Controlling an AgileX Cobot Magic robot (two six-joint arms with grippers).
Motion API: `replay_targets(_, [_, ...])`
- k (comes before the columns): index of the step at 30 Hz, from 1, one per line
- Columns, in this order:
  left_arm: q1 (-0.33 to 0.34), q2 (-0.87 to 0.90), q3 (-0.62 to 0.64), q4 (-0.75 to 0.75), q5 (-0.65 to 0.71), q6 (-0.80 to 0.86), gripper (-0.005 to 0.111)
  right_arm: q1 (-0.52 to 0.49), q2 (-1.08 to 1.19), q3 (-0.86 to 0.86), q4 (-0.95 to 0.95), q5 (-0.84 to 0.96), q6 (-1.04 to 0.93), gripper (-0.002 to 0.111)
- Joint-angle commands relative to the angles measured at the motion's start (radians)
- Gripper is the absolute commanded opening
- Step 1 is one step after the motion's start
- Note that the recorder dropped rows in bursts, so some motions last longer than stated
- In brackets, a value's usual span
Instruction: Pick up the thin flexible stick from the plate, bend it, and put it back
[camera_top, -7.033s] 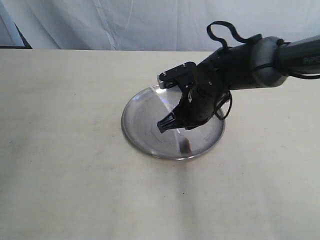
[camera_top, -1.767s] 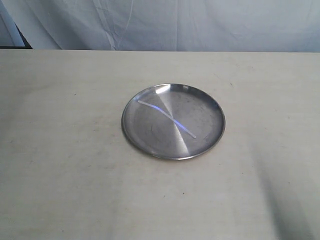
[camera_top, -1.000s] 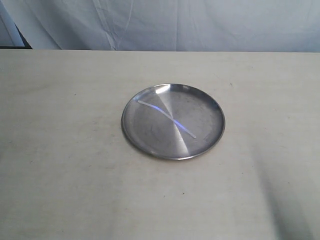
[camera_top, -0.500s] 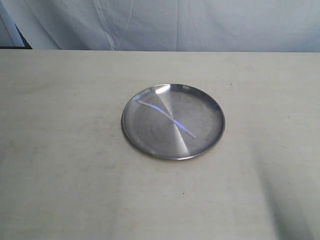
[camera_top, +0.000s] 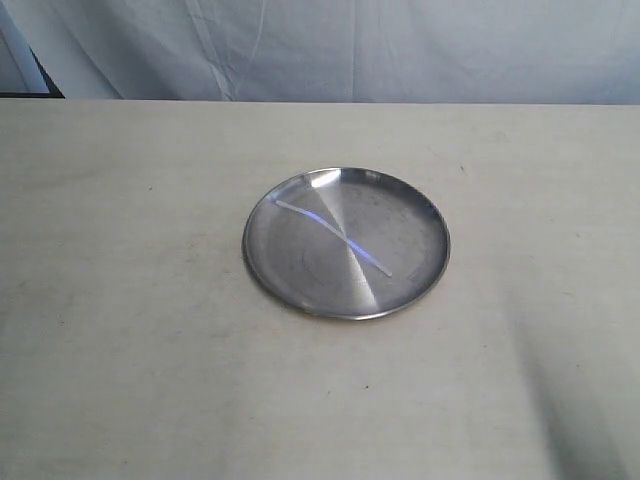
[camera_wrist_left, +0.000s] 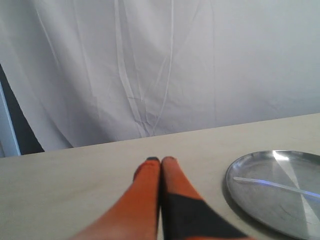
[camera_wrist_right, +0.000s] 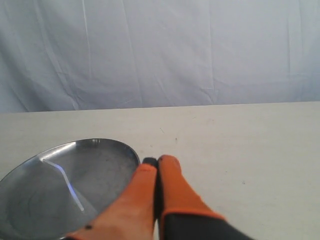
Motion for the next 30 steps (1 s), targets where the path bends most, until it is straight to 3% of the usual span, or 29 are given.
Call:
replay_targets(1, [0.004, -0.006, 0.004, 0.002, -0.005, 0.001, 0.0, -0.004, -0.006, 0.003, -0.001, -0.005, -0.002, 0.0])
replay_targets(30, [0.004, -0.006, 0.004, 0.002, -0.005, 0.001, 0.0, -0.004, -0.006, 0.003, 0.025, -0.005, -0.002, 0.0])
